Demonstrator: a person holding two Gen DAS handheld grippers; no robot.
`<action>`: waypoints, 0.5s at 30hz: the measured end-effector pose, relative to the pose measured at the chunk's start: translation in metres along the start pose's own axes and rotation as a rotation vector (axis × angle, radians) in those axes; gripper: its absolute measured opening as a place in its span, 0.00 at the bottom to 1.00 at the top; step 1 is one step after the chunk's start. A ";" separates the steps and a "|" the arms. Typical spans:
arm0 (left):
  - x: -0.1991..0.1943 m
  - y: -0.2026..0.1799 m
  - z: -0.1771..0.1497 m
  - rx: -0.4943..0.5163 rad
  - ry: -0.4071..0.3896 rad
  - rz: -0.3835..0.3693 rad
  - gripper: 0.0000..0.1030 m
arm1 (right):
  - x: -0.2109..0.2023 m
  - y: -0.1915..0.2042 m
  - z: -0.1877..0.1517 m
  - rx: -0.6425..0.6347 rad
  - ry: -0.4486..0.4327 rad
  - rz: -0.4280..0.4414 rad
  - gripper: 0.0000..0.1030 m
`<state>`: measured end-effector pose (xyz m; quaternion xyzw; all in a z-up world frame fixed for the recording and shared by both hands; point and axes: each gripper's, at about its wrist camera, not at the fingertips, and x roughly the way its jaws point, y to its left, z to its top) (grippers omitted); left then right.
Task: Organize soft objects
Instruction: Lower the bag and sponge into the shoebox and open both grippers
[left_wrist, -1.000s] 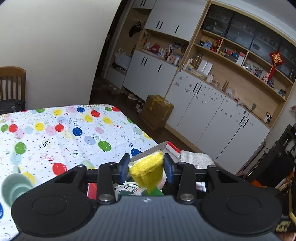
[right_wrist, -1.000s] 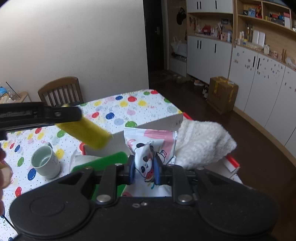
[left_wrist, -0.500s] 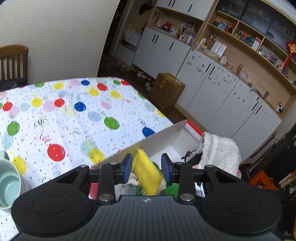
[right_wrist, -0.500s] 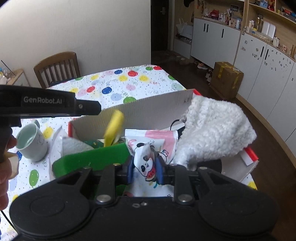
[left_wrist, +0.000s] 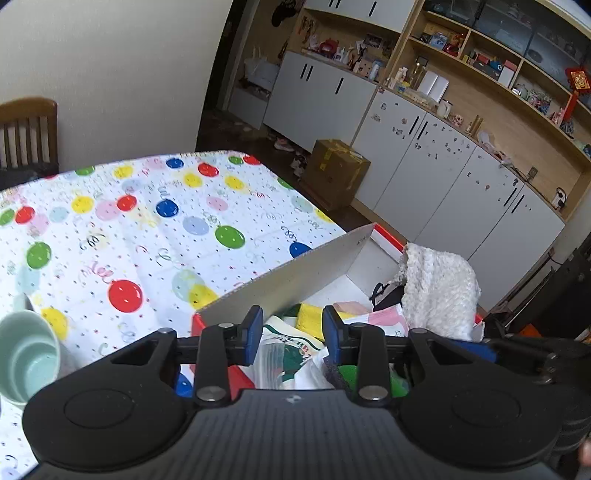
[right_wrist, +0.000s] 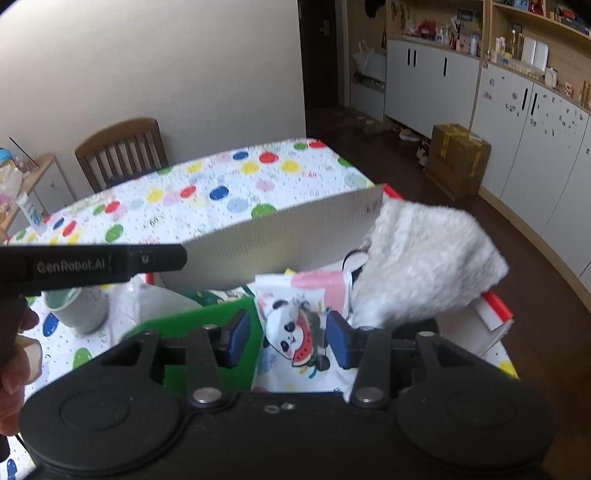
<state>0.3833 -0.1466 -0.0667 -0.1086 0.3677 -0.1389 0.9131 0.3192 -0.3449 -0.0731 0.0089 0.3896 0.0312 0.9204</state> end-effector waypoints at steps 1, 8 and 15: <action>-0.004 -0.001 0.000 0.005 -0.009 0.004 0.38 | -0.005 0.000 0.001 0.001 -0.009 0.002 0.43; -0.032 -0.005 0.001 0.048 -0.070 0.002 0.53 | -0.036 0.001 0.005 0.006 -0.060 0.035 0.44; -0.064 -0.009 -0.002 0.091 -0.102 -0.021 0.61 | -0.068 0.001 0.003 0.029 -0.114 0.060 0.51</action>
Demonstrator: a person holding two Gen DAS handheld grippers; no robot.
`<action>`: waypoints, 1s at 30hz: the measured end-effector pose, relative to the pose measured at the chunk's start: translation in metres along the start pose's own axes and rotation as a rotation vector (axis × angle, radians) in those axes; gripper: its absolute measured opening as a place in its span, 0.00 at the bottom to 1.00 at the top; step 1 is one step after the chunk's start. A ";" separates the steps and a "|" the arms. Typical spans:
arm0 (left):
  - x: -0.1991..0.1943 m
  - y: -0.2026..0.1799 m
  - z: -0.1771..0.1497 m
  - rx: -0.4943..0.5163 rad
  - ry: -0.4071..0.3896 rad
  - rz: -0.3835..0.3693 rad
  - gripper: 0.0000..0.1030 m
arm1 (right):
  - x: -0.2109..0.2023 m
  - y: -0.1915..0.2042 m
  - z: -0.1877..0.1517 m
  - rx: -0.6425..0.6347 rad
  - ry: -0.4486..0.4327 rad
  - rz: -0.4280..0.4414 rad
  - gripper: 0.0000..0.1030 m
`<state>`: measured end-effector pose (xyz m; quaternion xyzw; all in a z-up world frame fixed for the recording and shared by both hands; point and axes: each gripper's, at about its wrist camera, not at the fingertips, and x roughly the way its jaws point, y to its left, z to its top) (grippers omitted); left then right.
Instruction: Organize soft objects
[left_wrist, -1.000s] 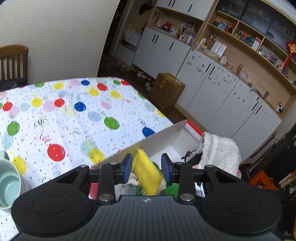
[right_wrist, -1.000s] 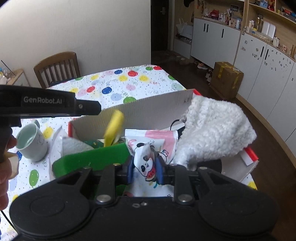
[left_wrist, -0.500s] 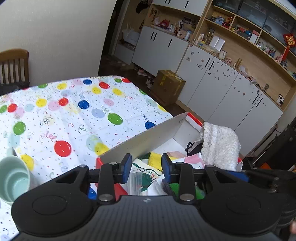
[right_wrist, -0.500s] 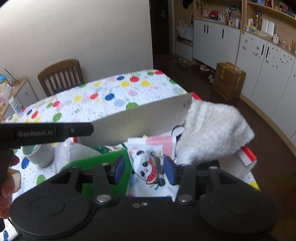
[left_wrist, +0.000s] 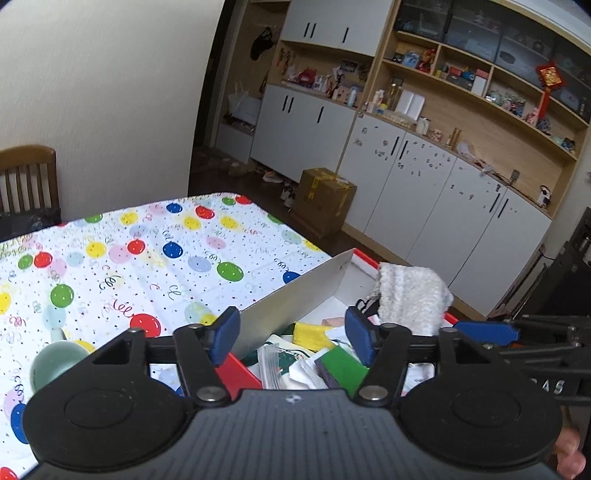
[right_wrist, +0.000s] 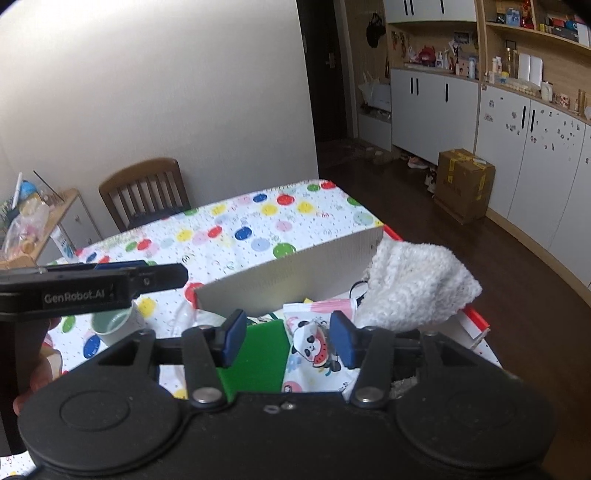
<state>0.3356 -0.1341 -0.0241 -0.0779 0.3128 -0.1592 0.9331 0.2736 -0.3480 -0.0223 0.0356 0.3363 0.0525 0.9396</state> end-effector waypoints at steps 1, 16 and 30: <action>-0.005 0.000 0.000 0.005 -0.003 -0.008 0.61 | -0.005 0.001 0.000 0.001 -0.009 0.002 0.53; -0.081 -0.013 -0.021 0.092 -0.049 -0.052 0.73 | -0.074 0.029 -0.018 -0.032 -0.143 0.020 0.69; -0.118 -0.012 -0.037 0.097 -0.067 -0.059 0.88 | -0.108 0.048 -0.039 -0.021 -0.233 0.019 0.90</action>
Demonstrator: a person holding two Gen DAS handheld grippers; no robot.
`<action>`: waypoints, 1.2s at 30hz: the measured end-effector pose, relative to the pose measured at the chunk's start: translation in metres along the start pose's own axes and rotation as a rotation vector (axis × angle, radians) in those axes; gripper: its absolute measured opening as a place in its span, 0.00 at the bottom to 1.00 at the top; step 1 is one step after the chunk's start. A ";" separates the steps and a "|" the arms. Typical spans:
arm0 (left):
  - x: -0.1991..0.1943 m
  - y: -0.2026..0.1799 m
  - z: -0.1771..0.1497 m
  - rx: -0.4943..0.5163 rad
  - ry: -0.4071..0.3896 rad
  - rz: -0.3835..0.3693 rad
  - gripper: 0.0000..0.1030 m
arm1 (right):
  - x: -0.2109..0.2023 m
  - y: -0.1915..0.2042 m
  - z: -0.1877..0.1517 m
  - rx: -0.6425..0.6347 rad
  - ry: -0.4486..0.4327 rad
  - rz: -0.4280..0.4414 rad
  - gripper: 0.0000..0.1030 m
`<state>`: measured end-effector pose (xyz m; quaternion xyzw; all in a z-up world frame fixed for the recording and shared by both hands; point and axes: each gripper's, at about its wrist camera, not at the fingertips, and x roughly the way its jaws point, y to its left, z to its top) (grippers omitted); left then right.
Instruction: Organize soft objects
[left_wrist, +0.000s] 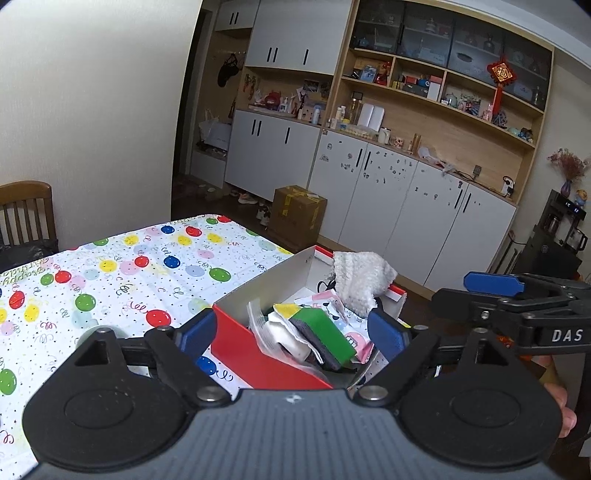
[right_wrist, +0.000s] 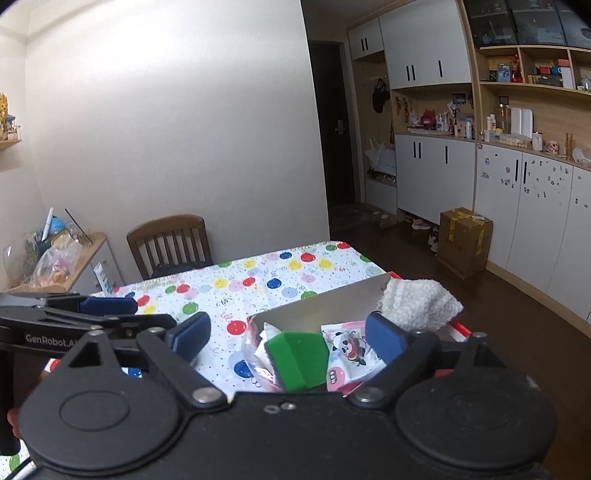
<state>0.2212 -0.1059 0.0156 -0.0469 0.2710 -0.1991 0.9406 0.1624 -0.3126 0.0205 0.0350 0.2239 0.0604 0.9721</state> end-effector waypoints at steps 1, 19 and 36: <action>-0.001 0.000 0.000 0.002 -0.002 0.003 0.91 | -0.002 0.001 -0.001 0.000 -0.006 -0.002 0.90; -0.021 -0.024 -0.015 0.089 -0.052 0.011 1.00 | -0.029 0.002 -0.022 0.052 -0.037 -0.069 1.00; -0.023 -0.036 -0.021 0.076 -0.050 -0.001 1.00 | -0.040 -0.002 -0.029 0.064 -0.033 -0.073 1.00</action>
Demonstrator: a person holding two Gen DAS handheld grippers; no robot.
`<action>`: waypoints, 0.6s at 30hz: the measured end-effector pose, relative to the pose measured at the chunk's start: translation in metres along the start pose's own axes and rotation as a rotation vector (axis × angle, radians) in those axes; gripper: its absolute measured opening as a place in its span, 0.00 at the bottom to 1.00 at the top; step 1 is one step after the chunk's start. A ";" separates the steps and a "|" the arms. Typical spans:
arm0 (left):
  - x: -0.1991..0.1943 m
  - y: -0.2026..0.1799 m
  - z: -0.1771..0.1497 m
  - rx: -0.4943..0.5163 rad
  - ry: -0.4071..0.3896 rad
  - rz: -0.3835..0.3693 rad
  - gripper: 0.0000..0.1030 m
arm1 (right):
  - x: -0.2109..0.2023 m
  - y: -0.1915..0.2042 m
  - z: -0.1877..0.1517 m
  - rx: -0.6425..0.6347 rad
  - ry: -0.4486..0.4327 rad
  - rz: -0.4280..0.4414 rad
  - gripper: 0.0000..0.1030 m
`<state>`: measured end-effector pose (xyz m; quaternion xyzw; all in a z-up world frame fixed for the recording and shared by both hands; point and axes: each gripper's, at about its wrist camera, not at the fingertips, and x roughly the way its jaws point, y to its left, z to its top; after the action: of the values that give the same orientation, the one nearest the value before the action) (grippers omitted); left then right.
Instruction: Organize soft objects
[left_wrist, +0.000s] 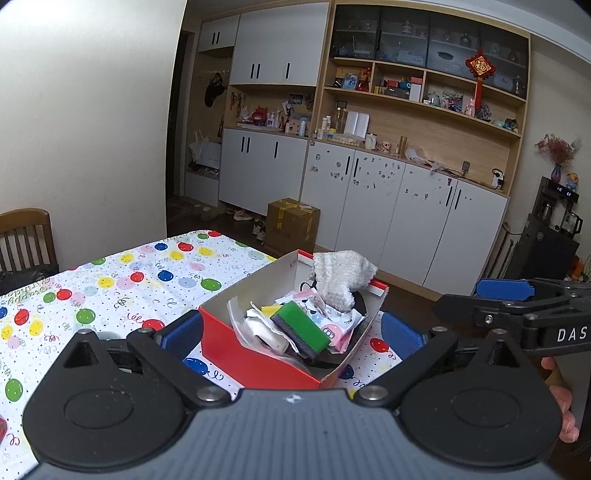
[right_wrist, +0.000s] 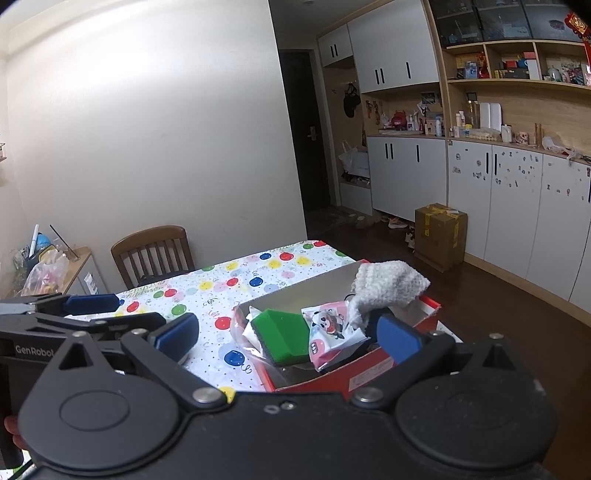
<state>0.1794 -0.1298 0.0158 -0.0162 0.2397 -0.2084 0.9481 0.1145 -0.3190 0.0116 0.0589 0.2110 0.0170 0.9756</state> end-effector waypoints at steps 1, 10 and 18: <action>0.000 0.000 0.000 -0.002 0.001 0.000 1.00 | 0.000 0.000 0.000 -0.004 0.000 0.001 1.00; 0.001 -0.002 0.000 -0.017 0.007 0.007 1.00 | -0.002 0.000 0.001 -0.011 -0.001 0.004 1.00; 0.003 -0.003 0.002 -0.014 0.001 0.008 1.00 | -0.001 -0.001 0.001 -0.011 -0.001 0.005 1.00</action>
<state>0.1813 -0.1337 0.0170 -0.0219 0.2419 -0.2029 0.9486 0.1140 -0.3202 0.0133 0.0542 0.2102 0.0207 0.9759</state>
